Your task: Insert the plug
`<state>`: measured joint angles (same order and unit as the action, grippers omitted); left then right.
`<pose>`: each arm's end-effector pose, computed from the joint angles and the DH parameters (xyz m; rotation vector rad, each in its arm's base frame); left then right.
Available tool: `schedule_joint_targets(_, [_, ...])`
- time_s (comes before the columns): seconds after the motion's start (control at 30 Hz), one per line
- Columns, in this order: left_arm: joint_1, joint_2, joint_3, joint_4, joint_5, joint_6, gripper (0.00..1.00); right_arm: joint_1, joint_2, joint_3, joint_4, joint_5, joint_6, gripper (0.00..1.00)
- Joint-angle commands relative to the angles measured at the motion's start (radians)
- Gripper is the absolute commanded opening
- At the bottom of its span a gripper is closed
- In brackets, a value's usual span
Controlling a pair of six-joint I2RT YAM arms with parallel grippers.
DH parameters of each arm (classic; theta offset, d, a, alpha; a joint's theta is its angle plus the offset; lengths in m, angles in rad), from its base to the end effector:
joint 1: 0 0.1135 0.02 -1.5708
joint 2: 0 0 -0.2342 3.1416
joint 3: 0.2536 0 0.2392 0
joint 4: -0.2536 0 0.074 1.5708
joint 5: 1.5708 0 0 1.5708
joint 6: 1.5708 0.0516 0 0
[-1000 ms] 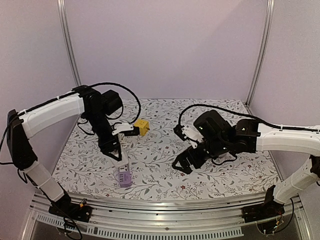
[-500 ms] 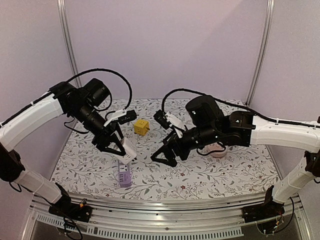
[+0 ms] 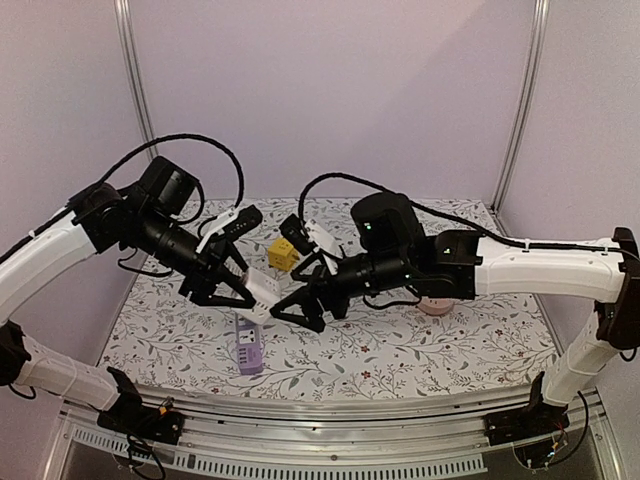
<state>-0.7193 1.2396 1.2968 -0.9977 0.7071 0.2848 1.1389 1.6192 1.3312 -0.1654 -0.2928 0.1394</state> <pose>0.1572 -0.1822 0.3167 1.4527 2.0271 -1.0663 0.1461 0.3525 0.2851 -1.2188 1.8137 1.0689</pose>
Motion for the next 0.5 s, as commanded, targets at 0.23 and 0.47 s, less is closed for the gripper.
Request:
schedule_joint_targets(0.23, [0.001,-0.153,-0.126,0.297,0.095,-0.17,0.0,0.006,-0.117,-0.098,0.185,-0.098,-0.001,0.93])
schedule_joint_targets(0.47, [0.001,-0.138,-0.129,0.345,0.129,-0.205,0.0,0.007,-0.116,-0.076,0.198,-0.156,0.001,0.91])
